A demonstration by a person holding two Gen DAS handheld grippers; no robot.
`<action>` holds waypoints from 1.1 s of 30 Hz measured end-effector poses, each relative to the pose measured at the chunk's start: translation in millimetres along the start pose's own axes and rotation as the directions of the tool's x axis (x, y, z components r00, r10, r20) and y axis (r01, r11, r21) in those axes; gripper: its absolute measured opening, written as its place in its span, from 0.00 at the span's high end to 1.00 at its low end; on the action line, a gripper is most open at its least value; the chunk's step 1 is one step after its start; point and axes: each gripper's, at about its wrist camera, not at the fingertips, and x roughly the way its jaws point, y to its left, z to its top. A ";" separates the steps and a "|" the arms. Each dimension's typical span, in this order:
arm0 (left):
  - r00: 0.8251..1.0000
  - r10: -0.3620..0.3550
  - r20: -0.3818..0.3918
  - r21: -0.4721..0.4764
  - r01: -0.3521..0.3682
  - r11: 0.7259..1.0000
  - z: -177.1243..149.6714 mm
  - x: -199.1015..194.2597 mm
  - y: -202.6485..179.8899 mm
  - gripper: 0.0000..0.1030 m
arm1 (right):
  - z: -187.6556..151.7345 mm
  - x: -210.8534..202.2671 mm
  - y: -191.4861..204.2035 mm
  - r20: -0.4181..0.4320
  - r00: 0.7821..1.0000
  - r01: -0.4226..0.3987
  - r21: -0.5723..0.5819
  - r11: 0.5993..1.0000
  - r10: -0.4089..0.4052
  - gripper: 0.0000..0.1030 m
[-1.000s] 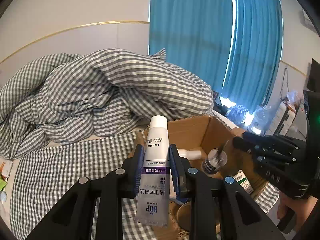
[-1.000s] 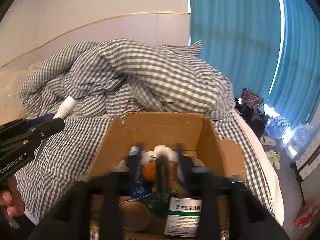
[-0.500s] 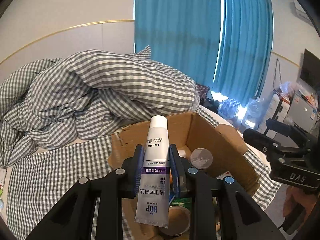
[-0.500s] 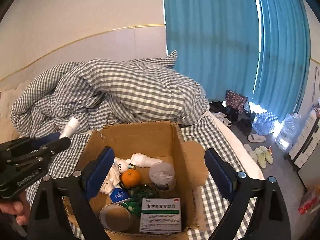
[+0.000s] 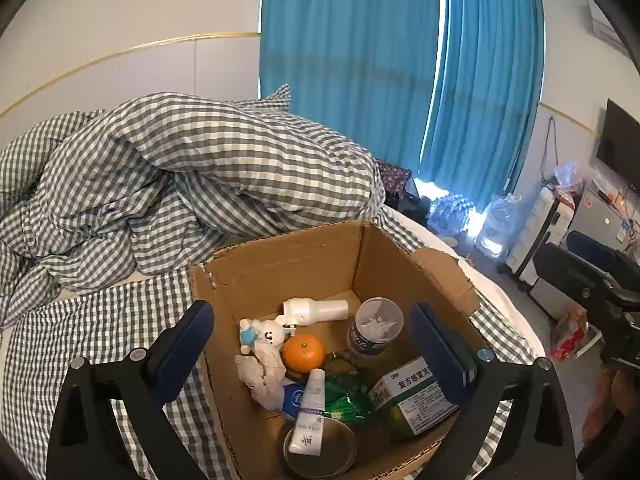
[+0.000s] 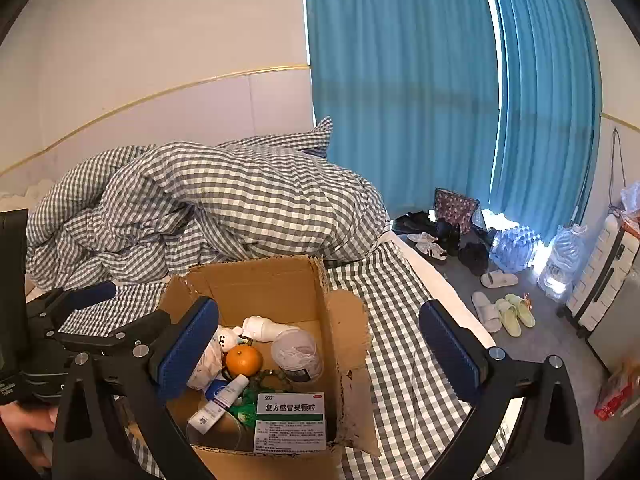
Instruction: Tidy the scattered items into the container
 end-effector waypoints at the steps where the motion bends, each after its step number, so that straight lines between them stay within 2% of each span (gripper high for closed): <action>1: 1.000 0.000 0.001 0.001 0.000 1.000 -0.1 -1.2 0.3 0.02 | 0.2 -1.3 0.6 0.003 1.000 -0.004 0.003 1.000 0.004 0.02; 14: 0.997 0.056 0.048 0.031 -0.057 0.998 -0.1 -39.7 19.3 0.00 | 6.0 -12.5 37.2 0.018 1.000 -0.007 -0.035 0.999 0.008 0.00; 24: 0.987 0.127 0.097 -0.026 -0.125 0.992 -6.4 -88.8 69.6 0.00 | 15.5 -28.0 88.4 0.047 0.999 -0.016 -0.067 0.998 0.020 0.00; 33: 0.970 0.207 0.126 -0.088 -0.197 0.976 -16.3 -132.5 121.4 0.00 | 19.8 -34.3 143.7 0.058 0.995 -0.070 -0.098 0.993 0.076 0.00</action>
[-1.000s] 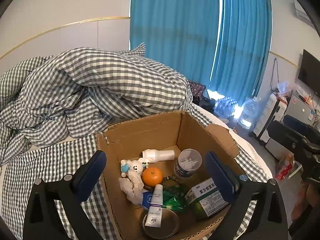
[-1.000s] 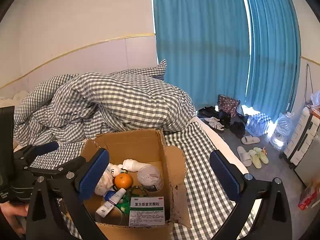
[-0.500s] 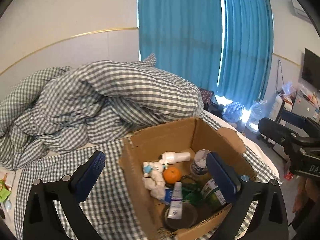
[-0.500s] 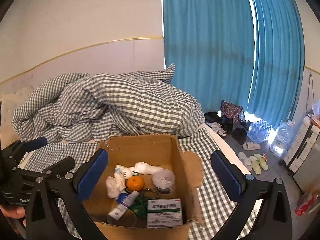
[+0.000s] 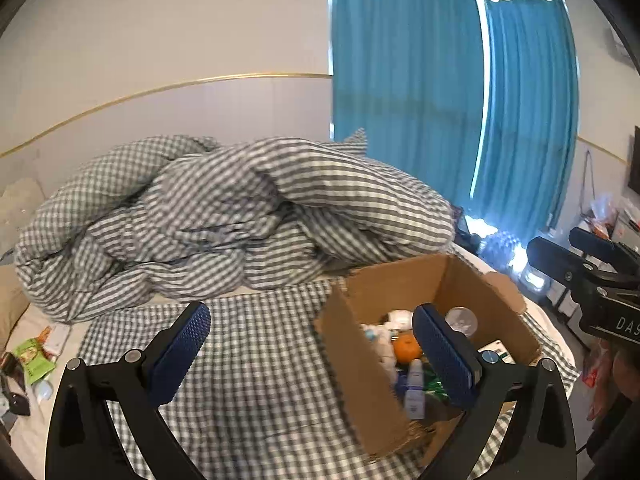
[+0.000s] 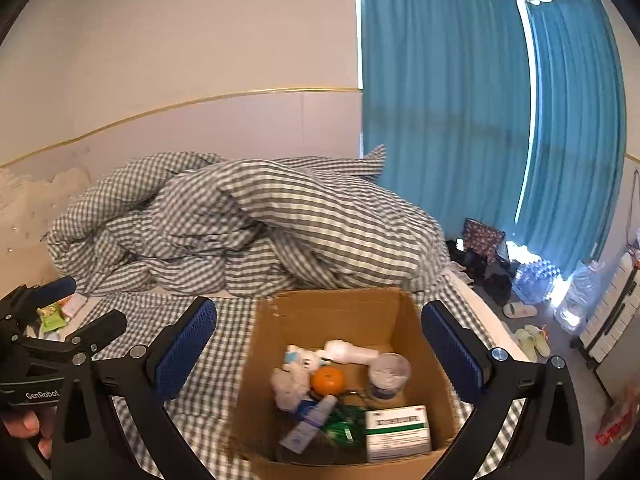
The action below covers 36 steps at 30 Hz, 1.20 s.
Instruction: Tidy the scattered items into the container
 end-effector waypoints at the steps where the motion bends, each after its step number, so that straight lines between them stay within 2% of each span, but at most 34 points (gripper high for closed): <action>1: 1.000 0.010 0.002 -0.007 -0.010 1.000 -0.4 -3.1 7.6 0.00 | 1.0 0.2 7.6 0.002 1.000 -0.009 -0.005 1.000 0.009 0.00; 11: 0.989 0.149 0.018 -0.092 -0.147 0.985 -6.3 -37.3 94.4 0.00 | 8.7 3.9 82.5 0.008 0.994 -0.108 -0.047 0.993 0.108 0.00; 22: 0.954 0.300 0.001 -0.181 -0.294 0.938 -31.4 -73.1 181.7 0.00 | -2.3 9.0 160.0 -0.023 0.981 -0.196 -0.089 0.976 0.195 0.00; 29: 0.946 0.324 -0.018 -0.238 -0.318 0.918 -44.8 -80.9 213.4 0.00 | -14.6 11.4 189.1 -0.051 0.972 -0.234 -0.104 0.967 0.229 0.00; 36: 0.943 0.331 -0.038 -0.243 -0.330 0.912 -51.8 -75.1 223.0 0.00 | -24.3 14.2 198.6 -0.073 0.970 -0.240 -0.120 0.963 0.232 0.00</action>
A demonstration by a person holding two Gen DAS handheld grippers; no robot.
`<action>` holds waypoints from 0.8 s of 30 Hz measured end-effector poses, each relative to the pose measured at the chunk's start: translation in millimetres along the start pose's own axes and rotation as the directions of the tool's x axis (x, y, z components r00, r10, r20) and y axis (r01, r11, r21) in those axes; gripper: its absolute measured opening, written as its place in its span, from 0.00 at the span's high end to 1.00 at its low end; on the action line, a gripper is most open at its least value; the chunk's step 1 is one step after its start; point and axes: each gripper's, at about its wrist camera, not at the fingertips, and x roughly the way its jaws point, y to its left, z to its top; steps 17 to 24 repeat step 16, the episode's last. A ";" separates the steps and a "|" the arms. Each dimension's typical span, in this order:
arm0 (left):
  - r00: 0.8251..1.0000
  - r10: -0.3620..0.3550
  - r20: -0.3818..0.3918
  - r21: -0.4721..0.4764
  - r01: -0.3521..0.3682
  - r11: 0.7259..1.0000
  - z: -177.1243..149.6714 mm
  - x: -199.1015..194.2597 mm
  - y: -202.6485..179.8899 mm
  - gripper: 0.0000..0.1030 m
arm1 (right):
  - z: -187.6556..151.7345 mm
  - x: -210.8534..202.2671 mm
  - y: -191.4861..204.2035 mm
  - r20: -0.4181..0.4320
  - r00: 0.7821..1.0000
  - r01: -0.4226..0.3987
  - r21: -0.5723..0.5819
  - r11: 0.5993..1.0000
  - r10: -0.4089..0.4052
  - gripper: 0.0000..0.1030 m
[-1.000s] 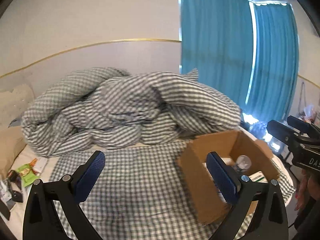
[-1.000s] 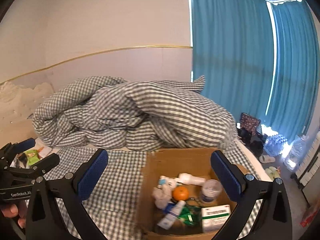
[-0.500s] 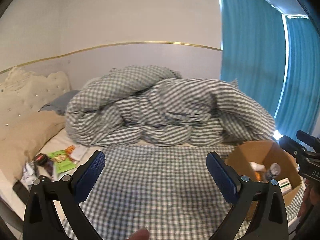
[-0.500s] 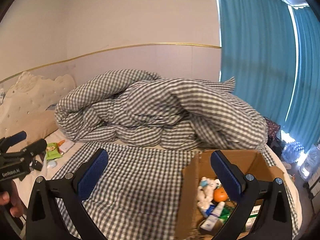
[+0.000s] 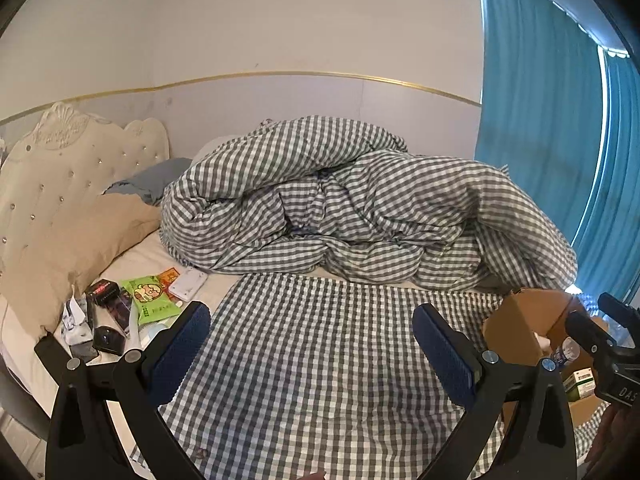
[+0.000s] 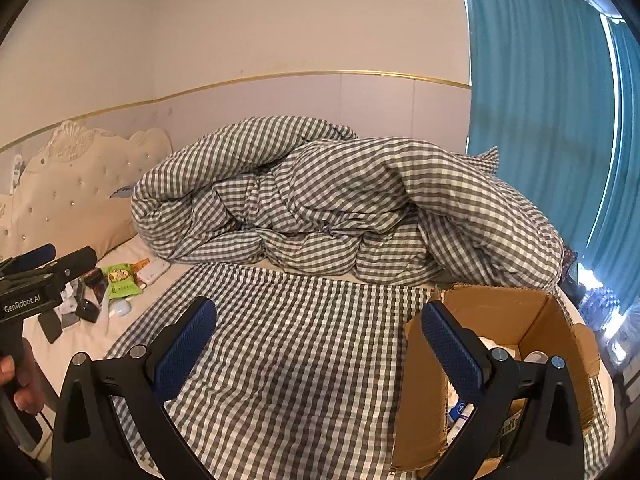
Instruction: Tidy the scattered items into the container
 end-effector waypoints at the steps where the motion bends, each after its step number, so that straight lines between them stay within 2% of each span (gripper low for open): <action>1: 1.000 0.003 -0.001 0.000 -0.003 1.000 -0.3 0.3 0.1 0.00 | -0.4 0.4 0.3 -0.002 1.000 0.000 0.000 1.000 0.000 0.00; 6: 1.000 -0.003 -0.027 -0.010 0.003 1.000 -2.4 4.7 2.3 0.00 | -1.8 3.2 0.1 -0.009 1.000 -0.002 0.001 1.000 0.002 0.00; 24: 1.000 0.004 -0.012 -0.008 -0.005 1.000 -4.4 5.3 3.7 0.00 | -5.4 6.8 -3.8 -0.019 1.000 0.000 0.008 1.000 0.000 0.00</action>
